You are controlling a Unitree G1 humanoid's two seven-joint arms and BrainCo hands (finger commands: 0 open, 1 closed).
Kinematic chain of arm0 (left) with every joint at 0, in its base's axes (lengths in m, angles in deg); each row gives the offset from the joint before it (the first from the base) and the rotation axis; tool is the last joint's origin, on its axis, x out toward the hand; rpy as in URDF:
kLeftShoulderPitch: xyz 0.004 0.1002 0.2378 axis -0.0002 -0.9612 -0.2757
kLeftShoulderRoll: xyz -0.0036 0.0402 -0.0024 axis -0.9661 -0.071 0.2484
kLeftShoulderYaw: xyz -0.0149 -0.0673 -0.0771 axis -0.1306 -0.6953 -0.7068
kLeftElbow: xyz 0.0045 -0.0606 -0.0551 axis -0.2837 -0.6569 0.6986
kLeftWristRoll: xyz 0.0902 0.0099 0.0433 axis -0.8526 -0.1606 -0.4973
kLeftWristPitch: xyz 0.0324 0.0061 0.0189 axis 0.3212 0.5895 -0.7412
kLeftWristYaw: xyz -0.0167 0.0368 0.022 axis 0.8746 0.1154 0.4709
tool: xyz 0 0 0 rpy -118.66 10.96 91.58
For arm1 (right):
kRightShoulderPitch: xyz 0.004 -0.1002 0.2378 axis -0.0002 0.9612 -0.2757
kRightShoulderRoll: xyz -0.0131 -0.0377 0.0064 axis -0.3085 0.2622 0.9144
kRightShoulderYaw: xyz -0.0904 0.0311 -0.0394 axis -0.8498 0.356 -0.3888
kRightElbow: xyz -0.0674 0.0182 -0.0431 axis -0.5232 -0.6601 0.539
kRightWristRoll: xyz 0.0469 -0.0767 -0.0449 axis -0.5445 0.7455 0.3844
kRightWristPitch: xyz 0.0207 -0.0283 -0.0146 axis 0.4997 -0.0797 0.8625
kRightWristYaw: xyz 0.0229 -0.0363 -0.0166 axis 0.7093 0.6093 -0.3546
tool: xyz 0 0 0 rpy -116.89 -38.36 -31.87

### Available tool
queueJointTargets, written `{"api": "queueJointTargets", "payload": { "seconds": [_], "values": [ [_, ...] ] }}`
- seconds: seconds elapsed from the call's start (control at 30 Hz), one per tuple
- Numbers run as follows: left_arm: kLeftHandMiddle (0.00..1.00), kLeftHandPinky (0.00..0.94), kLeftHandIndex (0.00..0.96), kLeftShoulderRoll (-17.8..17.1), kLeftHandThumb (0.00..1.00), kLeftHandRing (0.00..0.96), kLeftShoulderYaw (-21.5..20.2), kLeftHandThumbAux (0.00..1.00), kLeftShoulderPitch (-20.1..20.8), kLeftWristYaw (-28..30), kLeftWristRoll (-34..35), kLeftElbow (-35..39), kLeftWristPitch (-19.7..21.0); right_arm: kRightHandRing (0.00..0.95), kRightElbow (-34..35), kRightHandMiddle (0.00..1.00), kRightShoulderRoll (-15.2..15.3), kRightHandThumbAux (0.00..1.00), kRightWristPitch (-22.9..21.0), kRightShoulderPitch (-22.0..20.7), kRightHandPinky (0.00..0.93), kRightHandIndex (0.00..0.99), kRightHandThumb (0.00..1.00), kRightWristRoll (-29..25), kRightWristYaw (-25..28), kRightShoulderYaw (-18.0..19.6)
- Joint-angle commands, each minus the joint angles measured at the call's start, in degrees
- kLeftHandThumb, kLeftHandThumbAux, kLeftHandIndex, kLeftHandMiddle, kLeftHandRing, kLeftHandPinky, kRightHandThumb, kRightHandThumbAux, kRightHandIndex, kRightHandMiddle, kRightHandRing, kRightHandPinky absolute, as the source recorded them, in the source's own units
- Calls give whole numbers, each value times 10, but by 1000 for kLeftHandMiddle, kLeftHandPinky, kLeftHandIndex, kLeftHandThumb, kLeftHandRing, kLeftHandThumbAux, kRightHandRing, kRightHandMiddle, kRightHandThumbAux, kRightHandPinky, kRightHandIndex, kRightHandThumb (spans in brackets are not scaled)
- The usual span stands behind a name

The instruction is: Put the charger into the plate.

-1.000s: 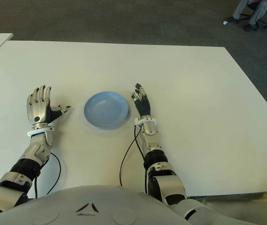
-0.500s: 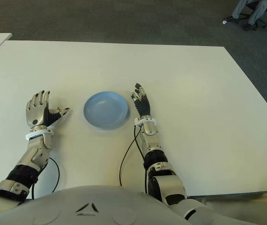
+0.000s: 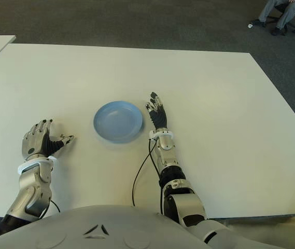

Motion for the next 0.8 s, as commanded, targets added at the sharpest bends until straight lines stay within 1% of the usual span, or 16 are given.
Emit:
{"api": "queueJointTargets", "payload": {
  "seconds": [0.03, 0.27, 0.47, 0.63, 0.8],
  "values": [
    [0, 49, 0, 9, 132, 0, 6, 390, 1, 49, -23, 22, 35, 29, -19, 44, 0, 513, -12, 7, 27, 39, 0, -1, 2, 2],
    [6, 92, 0, 11, 107, 19, 8, 371, -2, 90, -46, 34, 63, 26, -19, 41, 1, 513, -12, 7, 25, 34, 0, -2, 4, 3],
    [35, 140, 0, 14, 105, 57, 7, 345, -11, 101, -58, 46, 69, 24, -21, 40, 1, 517, -13, 7, 23, 29, 0, -4, 5, 5],
    [48, 145, 0, 15, 115, 72, 5, 332, -25, 107, -63, 62, 71, 22, -24, 39, 0, 521, -11, 7, 25, 25, 0, -7, 5, 7],
    [40, 135, 0, 18, 127, 64, 3, 333, -35, 121, -71, 79, 78, 27, -28, 46, -1, 523, -10, 6, 41, 26, 0, -14, 10, 11]
  ]
}}
